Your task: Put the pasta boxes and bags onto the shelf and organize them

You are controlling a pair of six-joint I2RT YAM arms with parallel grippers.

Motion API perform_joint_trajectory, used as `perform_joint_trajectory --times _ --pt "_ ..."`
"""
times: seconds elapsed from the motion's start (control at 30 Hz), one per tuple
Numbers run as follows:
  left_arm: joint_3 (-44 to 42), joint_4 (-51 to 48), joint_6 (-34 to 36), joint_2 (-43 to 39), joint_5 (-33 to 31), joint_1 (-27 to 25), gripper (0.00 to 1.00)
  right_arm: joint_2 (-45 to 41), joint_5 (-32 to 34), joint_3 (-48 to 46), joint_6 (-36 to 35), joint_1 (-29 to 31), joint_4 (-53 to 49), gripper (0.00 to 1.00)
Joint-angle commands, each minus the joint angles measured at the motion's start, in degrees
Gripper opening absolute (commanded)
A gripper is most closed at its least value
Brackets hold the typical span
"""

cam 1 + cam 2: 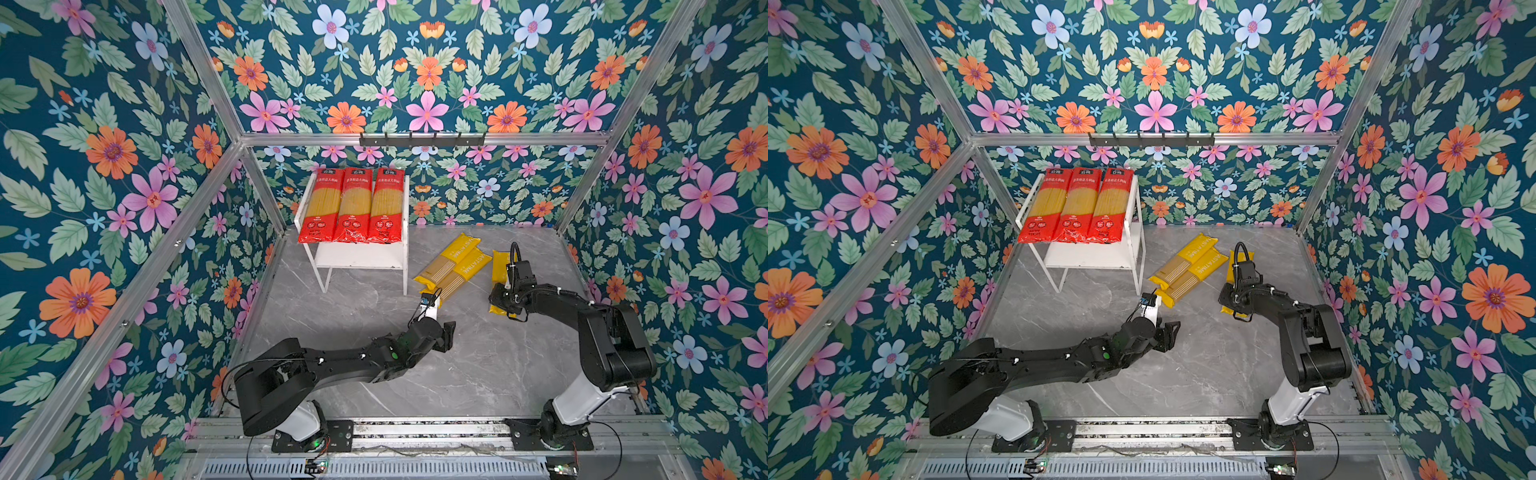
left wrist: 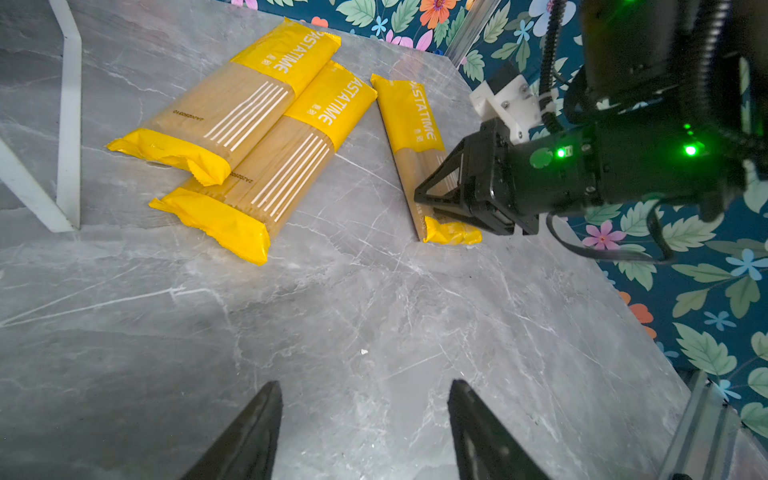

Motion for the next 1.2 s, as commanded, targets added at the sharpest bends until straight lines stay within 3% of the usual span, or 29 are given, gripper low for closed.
perform_joint_trajectory --times 0.0,0.37,0.53,0.67,0.83,0.97,1.17 --pt "0.24 0.30 -0.13 0.30 0.29 -0.02 0.66 -2.46 -3.68 -3.96 3.72 2.74 -11.62 0.39" --pt "-0.24 -1.88 0.72 -2.64 -3.18 0.14 0.65 -10.75 2.29 -11.06 13.86 25.99 -15.92 0.38" --pt "-0.64 -4.05 1.33 -3.68 -4.65 0.50 0.65 -18.02 0.79 -7.50 10.72 27.36 -21.92 0.39" --pt "-0.47 -3.30 1.01 -3.23 -3.39 0.52 0.65 -25.16 -3.32 -4.67 4.80 21.23 -22.47 0.45" --pt "-0.36 1.26 -0.40 -0.53 1.19 0.52 0.66 -29.35 -11.67 -7.63 1.11 3.93 -18.00 0.50" --pt "3.88 2.93 0.18 5.81 6.16 0.52 0.67 -28.67 -17.64 -10.84 1.30 -6.31 -10.40 0.59" --pt "11.01 2.98 0.88 15.25 10.69 1.26 0.68 -20.76 -20.88 -11.73 2.84 -11.32 -2.26 0.59"
